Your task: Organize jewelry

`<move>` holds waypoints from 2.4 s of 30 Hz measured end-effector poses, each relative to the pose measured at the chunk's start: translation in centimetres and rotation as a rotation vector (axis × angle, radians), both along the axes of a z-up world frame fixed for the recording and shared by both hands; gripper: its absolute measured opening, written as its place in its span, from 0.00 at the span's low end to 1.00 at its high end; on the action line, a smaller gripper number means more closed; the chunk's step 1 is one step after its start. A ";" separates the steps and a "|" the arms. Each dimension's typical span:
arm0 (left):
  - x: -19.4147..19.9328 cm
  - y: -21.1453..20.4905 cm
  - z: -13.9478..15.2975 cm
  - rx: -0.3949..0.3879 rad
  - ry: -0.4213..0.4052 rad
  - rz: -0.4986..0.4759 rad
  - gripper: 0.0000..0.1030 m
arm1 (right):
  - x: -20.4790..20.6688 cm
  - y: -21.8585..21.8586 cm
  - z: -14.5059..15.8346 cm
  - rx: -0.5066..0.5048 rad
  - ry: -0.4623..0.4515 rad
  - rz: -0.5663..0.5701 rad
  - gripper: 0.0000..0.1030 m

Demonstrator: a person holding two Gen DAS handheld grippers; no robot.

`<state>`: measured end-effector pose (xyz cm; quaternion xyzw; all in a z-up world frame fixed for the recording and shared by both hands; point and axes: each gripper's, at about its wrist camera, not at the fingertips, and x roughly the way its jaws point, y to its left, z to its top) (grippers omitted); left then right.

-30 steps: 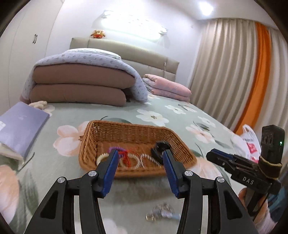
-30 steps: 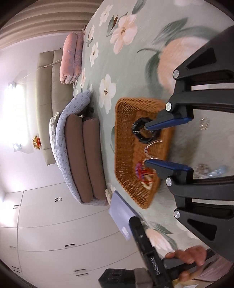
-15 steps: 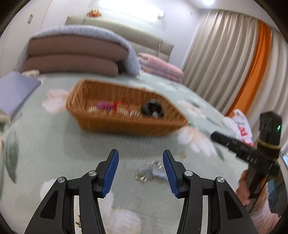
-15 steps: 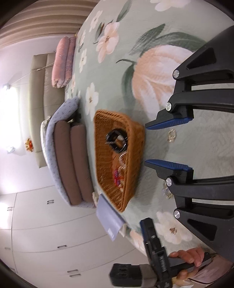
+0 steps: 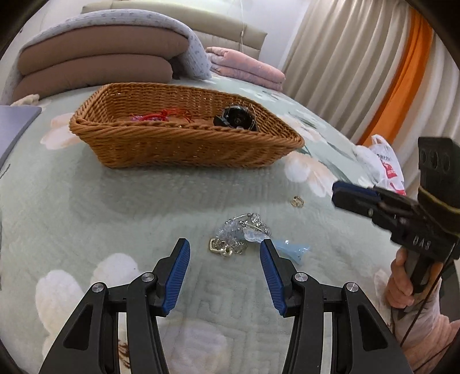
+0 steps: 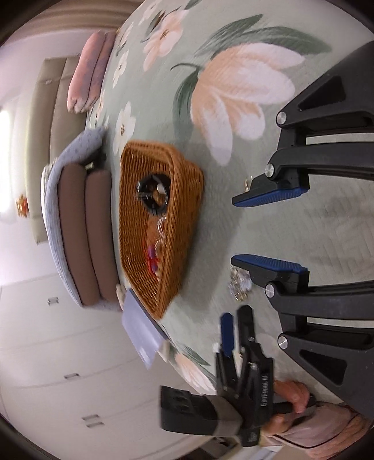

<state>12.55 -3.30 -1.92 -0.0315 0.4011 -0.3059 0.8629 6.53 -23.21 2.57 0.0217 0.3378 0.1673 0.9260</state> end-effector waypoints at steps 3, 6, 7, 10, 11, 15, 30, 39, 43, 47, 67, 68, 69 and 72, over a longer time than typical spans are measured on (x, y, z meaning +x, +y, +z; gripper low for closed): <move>0.3 0.6 -0.3 0.006 0.015 0.029 0.48 | 0.0 0.8 -0.5 0.007 0.032 0.048 0.36; 1.0 1.2 -0.7 -0.011 0.058 0.050 0.38 | -0.1 1.8 -0.9 0.002 0.060 0.096 0.36; 1.2 1.4 -0.8 -0.025 0.067 0.053 0.38 | -0.2 2.2 -1.1 -0.001 0.066 0.110 0.36; 1.1 1.7 -0.8 -0.043 0.071 0.044 0.38 | -0.2 3.6 -1.9 -0.030 0.093 0.139 0.36; 1.0 1.5 -0.8 -0.039 0.069 0.040 0.38 | -0.1 4.1 -2.3 -0.048 0.103 0.142 0.36; 0.8 1.0 -0.8 -0.018 0.061 0.017 0.31 | -0.1 5.4 -3.3 -0.121 0.125 0.153 0.36; 0.2 -3.4 -0.9 0.182 -0.012 -0.049 0.25 | 0.7 4.8 -4.1 -0.118 0.156 0.110 0.16; -0.8 -2.2 -0.7 0.196 -0.028 -0.046 0.09 | 1.3 3.1 -3.8 -0.059 0.183 0.084 0.16; -1.7 -1.4 -0.7 0.238 -0.041 -0.038 0.09 | 1.2 2.7 -3.5 -0.057 0.175 0.072 0.16; -2.0 -0.8 -0.8 0.246 -0.033 -0.046 0.10 | 1.0 2.3 -3.2 -0.066 0.168 0.065 0.16; -2.1 -1.3 -0.8 0.295 -0.059 -0.026 0.21 | 1.2 2.9 -4.1 -0.116 0.192 0.091 0.16; -2.1 -1.2 -0.8 0.300 -0.062 -0.024 0.23 | 1.2 2.9 -4.1 -0.113 0.193 0.091 0.16; -2.2 -1.2 -0.8 0.304 -0.063 -0.021 0.27 | 1.2 2.9 -4.2 -0.112 0.194 0.091 0.16; -2.3 -1.2 -0.8 0.308 -0.068 -0.015 0.34 | 1.2 3.0 -4.2 -0.111 0.195 0.092 0.16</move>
